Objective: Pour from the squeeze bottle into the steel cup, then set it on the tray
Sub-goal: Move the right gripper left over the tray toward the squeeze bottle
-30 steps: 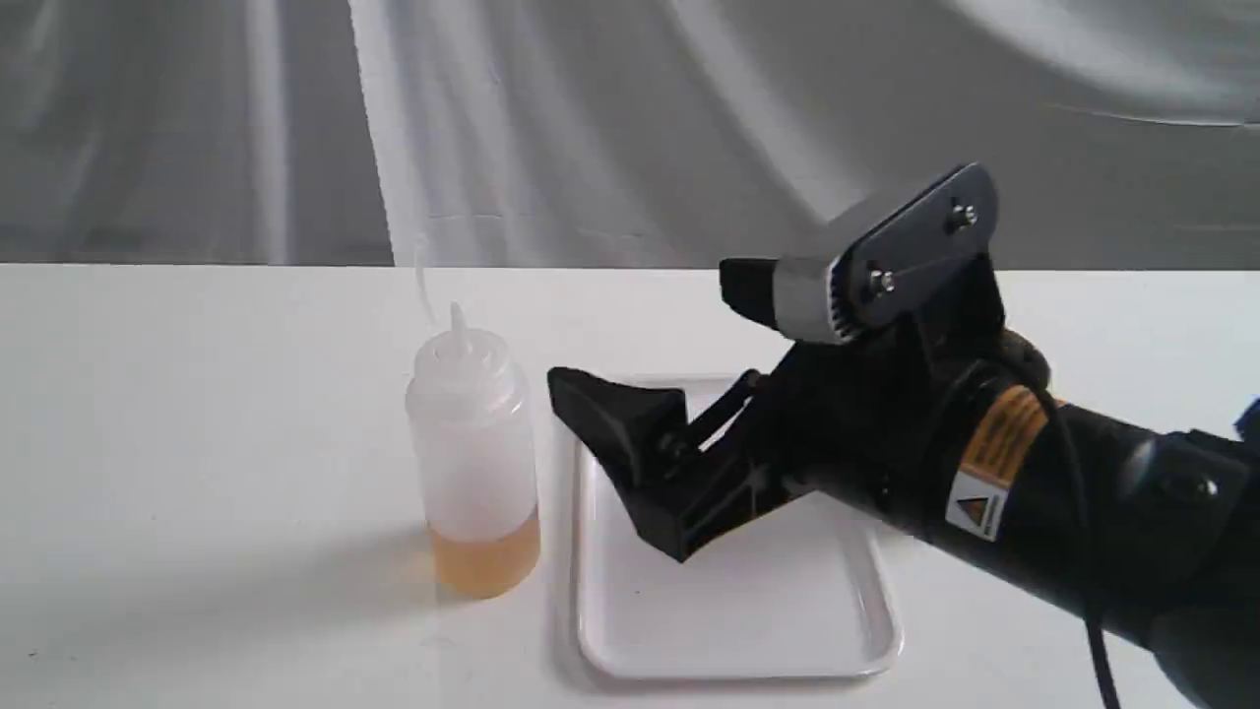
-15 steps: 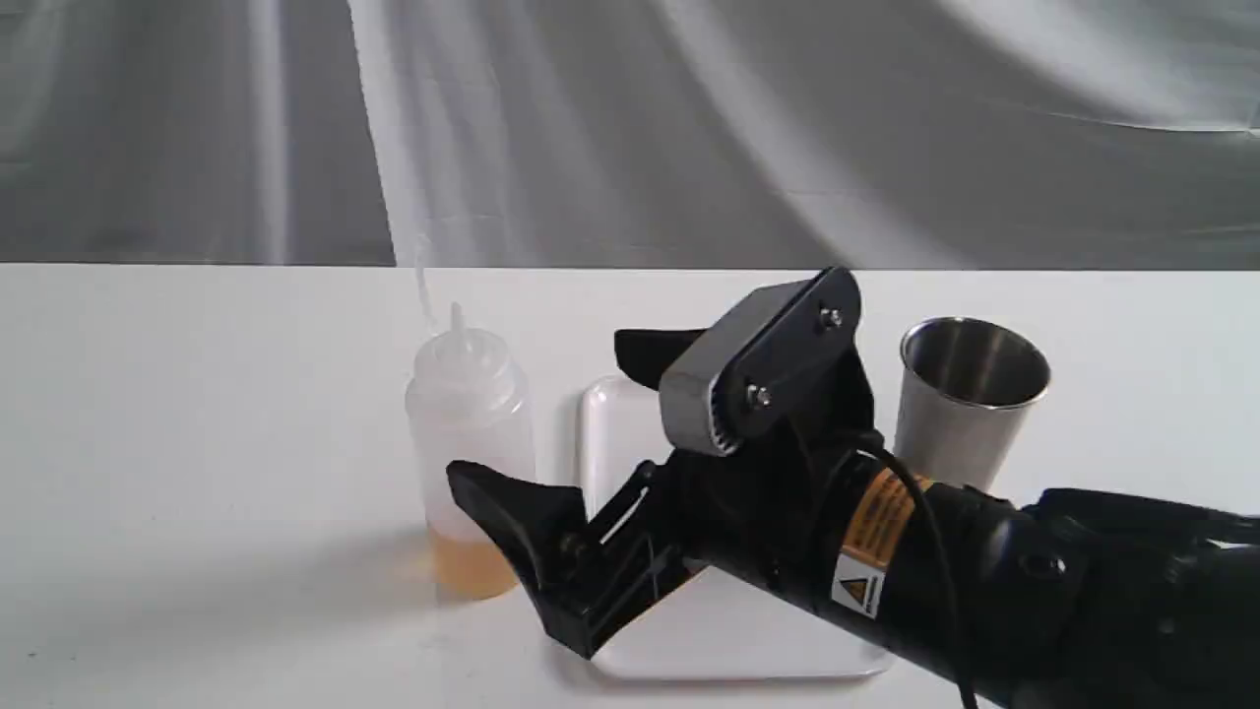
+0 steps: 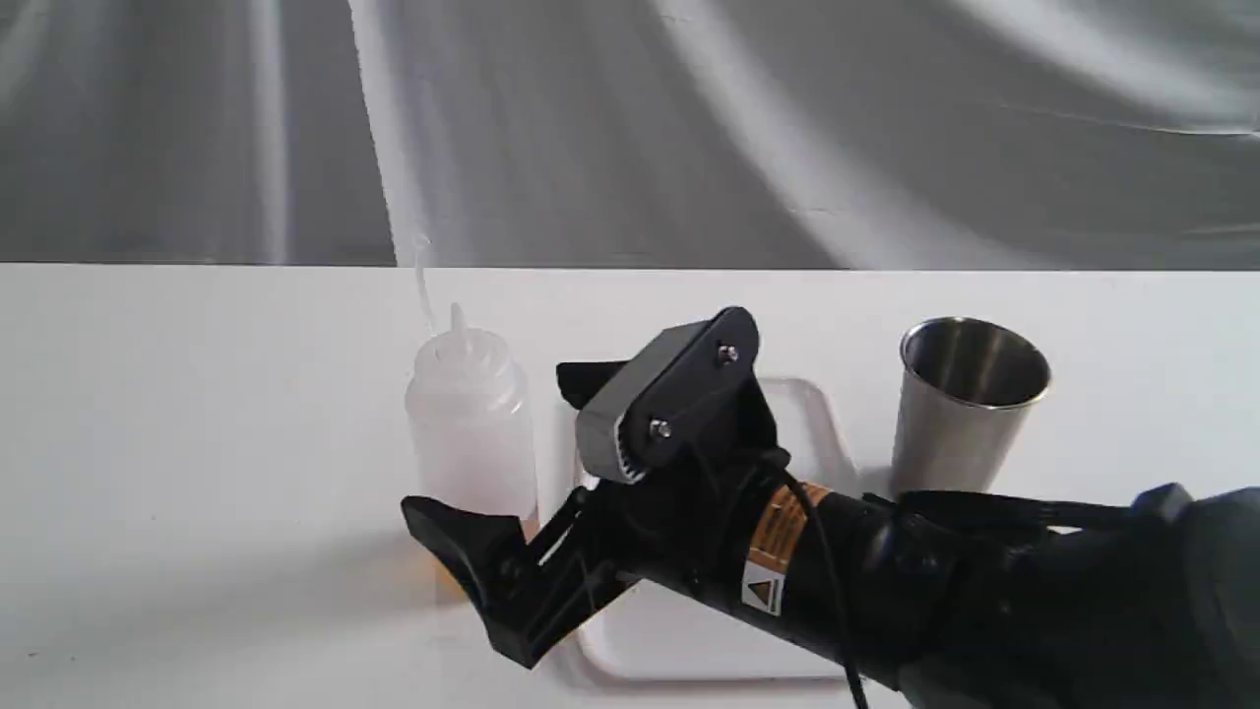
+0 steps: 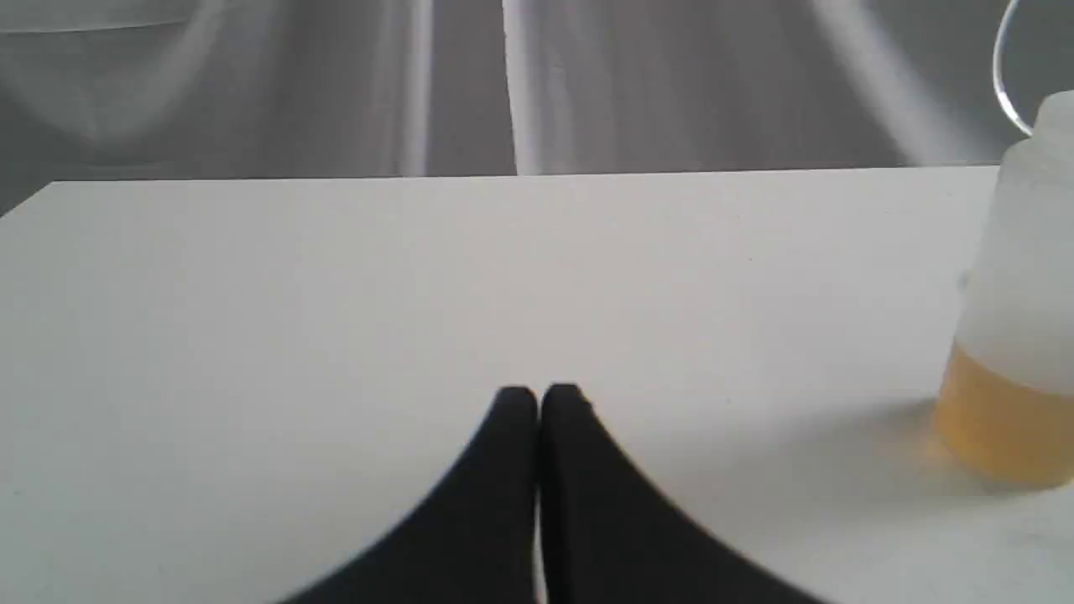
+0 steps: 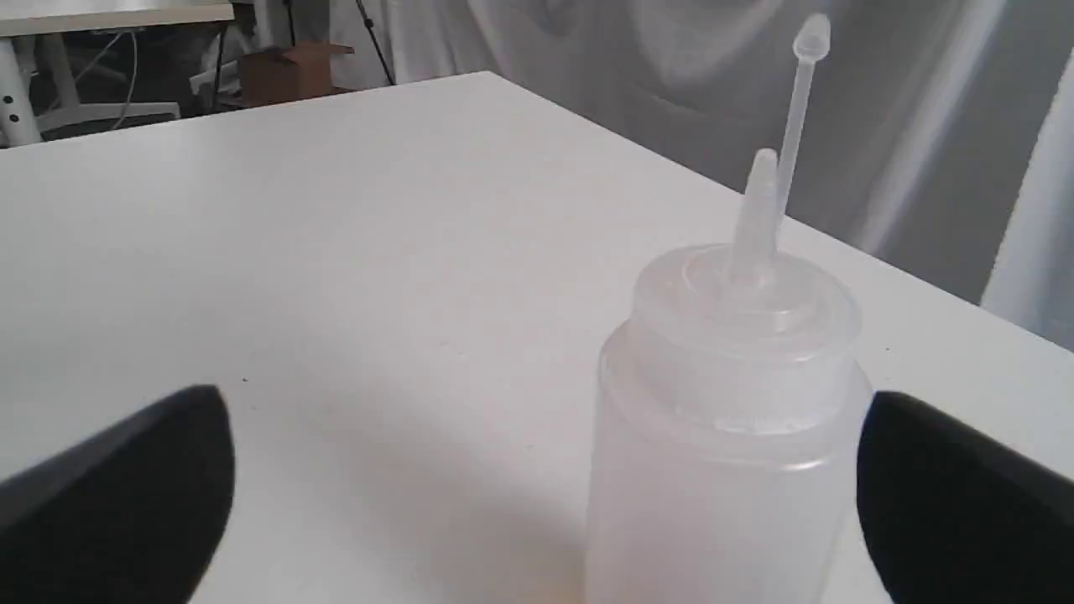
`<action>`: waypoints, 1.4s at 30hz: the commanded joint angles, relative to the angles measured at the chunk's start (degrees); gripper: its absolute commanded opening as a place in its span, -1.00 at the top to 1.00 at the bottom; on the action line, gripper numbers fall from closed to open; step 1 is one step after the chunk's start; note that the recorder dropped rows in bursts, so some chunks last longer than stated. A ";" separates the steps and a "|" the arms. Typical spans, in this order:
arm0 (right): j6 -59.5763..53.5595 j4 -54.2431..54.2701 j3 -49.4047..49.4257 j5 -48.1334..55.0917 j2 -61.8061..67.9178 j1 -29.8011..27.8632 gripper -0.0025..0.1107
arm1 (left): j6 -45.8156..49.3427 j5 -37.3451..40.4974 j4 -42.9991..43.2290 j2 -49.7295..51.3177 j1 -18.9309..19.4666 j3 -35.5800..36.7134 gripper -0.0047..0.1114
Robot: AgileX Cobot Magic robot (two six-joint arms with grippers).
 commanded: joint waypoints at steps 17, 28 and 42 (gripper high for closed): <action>-1.10 -0.28 -7.53 0.56 8.22 -3.40 -0.90 | -0.16 -0.53 -0.04 -0.15 -0.46 0.25 0.92; -1.08 -1.78 -14.04 4.17 12.77 -3.40 -0.90 | -0.03 -0.53 -0.04 -0.15 -0.46 0.25 0.92; -1.08 -1.67 -19.53 4.73 18.80 -4.09 -0.90 | -0.14 -0.53 -0.04 -0.15 -0.46 0.25 0.92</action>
